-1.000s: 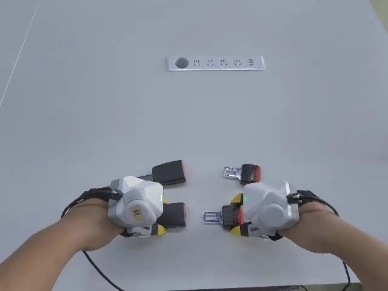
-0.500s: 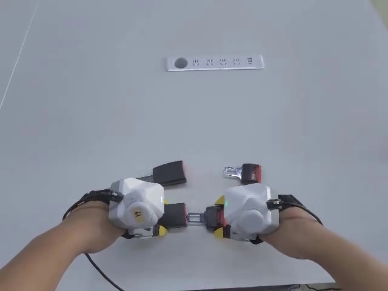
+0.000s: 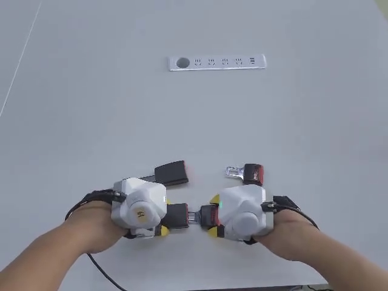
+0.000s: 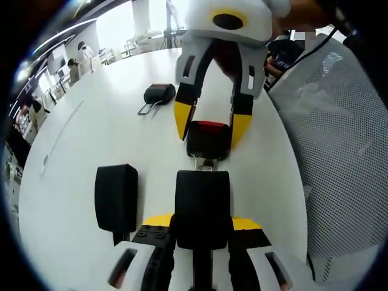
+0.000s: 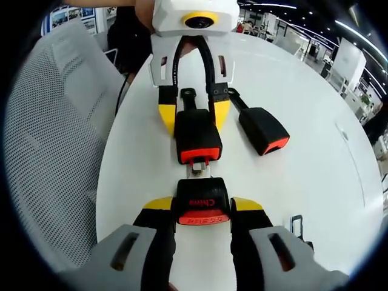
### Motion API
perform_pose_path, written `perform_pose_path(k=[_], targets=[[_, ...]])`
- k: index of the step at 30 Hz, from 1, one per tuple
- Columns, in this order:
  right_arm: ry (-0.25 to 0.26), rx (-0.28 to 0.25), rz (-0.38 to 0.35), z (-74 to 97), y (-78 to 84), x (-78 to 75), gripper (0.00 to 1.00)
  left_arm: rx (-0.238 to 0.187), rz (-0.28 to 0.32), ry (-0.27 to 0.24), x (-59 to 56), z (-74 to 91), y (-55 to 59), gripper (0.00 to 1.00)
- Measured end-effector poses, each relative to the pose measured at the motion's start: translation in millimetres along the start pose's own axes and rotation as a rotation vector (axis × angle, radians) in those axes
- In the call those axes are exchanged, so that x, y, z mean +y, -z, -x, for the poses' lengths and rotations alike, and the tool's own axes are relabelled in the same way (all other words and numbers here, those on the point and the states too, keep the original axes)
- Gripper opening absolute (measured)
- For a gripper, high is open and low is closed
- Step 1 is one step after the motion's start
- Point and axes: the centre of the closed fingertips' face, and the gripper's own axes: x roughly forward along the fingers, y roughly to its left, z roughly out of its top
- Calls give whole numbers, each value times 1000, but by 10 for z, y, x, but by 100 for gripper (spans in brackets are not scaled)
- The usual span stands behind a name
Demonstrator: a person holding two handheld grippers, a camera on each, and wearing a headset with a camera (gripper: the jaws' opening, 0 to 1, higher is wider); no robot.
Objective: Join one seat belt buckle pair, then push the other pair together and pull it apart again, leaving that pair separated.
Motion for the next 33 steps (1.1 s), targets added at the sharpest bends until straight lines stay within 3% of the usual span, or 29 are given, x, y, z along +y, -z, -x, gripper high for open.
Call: perform_pose_path(k=[5,15,21,24,33], targets=[[-11,7,1,-8,11,-9,33,-17,-2,0,-1,7,1,34],[-17,22,26,-32,-37,-22,32,-8,-24,-1,-9,6,-1,33],[-23,36,36,-65,-74,-16,31,-23,-30,7,-4,7,2,32],[-24,25,35,-122,-160,7,31,-22,-36,10,-7,4,-3,32],[-25,38,33,-134,-162,-8,31,-15,-43,16,-5,3,0,32]])
